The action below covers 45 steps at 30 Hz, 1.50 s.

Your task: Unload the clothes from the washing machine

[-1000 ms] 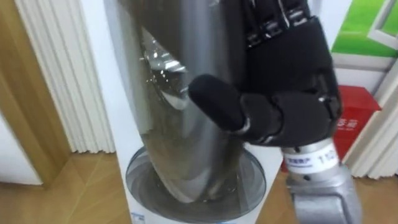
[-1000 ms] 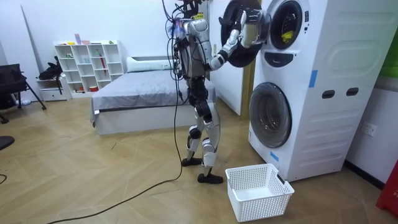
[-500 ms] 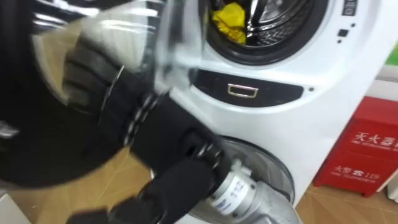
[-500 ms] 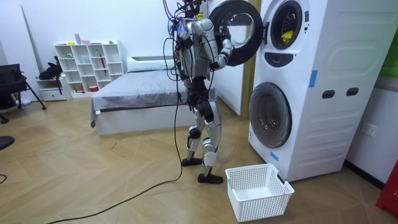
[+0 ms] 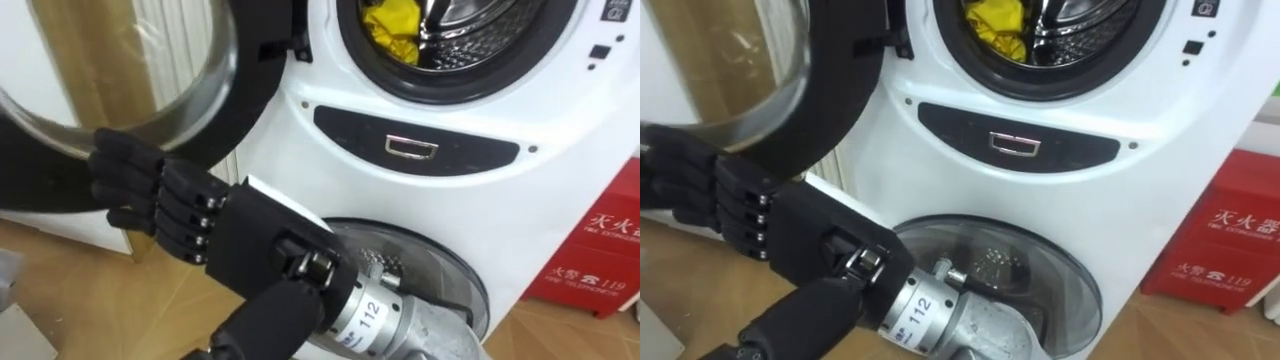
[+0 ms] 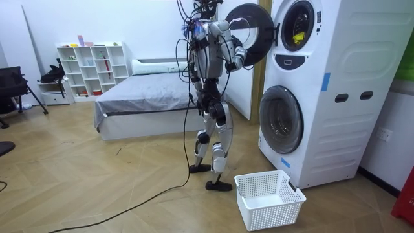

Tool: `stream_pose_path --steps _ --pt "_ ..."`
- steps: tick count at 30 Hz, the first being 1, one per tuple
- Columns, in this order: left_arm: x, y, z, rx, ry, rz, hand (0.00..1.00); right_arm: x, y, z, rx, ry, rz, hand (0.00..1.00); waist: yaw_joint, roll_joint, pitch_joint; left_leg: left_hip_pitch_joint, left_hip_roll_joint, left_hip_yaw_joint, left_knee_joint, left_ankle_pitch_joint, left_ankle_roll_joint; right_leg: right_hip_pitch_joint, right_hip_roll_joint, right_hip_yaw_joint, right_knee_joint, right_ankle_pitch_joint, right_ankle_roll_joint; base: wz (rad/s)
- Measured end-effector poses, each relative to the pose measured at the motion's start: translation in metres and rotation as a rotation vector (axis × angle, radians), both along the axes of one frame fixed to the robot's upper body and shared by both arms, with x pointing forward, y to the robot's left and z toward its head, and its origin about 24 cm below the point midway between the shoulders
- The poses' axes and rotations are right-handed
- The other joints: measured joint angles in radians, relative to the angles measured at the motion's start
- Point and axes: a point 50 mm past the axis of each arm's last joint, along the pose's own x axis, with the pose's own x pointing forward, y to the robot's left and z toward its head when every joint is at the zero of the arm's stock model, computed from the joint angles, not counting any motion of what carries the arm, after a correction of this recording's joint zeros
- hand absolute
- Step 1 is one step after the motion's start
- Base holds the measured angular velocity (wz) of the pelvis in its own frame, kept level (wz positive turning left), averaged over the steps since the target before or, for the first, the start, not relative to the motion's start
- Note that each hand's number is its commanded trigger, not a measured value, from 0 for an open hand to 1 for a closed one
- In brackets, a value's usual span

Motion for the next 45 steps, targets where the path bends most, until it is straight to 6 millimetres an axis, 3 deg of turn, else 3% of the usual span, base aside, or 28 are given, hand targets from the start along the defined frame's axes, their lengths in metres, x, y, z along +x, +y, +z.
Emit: stream_pose_path --steps 4,9,11,20,31,40,45 --pt "0.001 0.0 0.0 0.0 -0.003 0.0 0.0 0.01 -0.014 0.006 0.017 -0.008 -0.088 0.0 -0.004 0.0 -0.0003 0.004 0.0 0.013 0.0 -0.001 0.002 0.005 0.001 0.007 -0.007 -0.001 0.002 -0.01" --pt "-0.003 0.003 0.001 -0.001 -0.009 0.019 0.0 0.023 -0.038 0.012 -0.013 -0.045 -0.261 0.0 -0.035 0.001 0.0008 0.018 0.0 0.031 0.003 -0.001 0.002 0.024 0.001 0.011 -0.017 -0.002 0.007 0.02" --pt "-0.004 0.004 0.001 0.0 -0.012 0.026 0.0 0.023 -0.049 0.021 -0.001 -0.081 -0.314 0.0 -0.07 0.002 0.0009 0.012 0.0 0.035 0.004 -0.001 0.002 0.029 0.002 0.003 -0.031 -0.002 0.01 0.15" --pt "-0.016 0.01 0.001 0.01 0.0 0.082 0.0 0.031 -0.094 0.047 0.069 -0.136 -0.585 0.0 -0.118 0.013 -0.0037 0.02 0.003 0.089 0.004 -0.001 0.002 0.032 0.003 0.013 -0.033 -0.002 0.011 -0.04" --pt "-0.026 0.011 0.001 0.016 0.021 0.094 0.0 0.028 -0.105 0.052 0.064 -0.16 -0.652 0.0 -0.165 0.013 -0.0129 0.025 0.004 0.11 0.004 -0.001 0.002 0.033 0.003 0.023 -0.031 -0.003 0.011 -0.01" --pt "-0.029 0.011 0.001 0.015 0.033 0.095 0.0 0.027 -0.109 0.036 -0.015 -0.135 -0.7 0.0 -0.159 -0.011 -0.0082 0.039 0.004 0.111 0.004 -0.001 0.002 0.046 0.004 0.03 -0.03 -0.003 0.013 0.0" --pt "-0.026 0.012 0.001 0.024 0.025 0.093 0.0 0.033 -0.112 0.025 -0.075 -0.117 -0.738 0.0 -0.143 -0.013 -0.0043 0.038 0.004 0.11 0.02 -0.001 0.002 0.051 0.004 0.03 -0.025 -0.005 0.011 0.01"
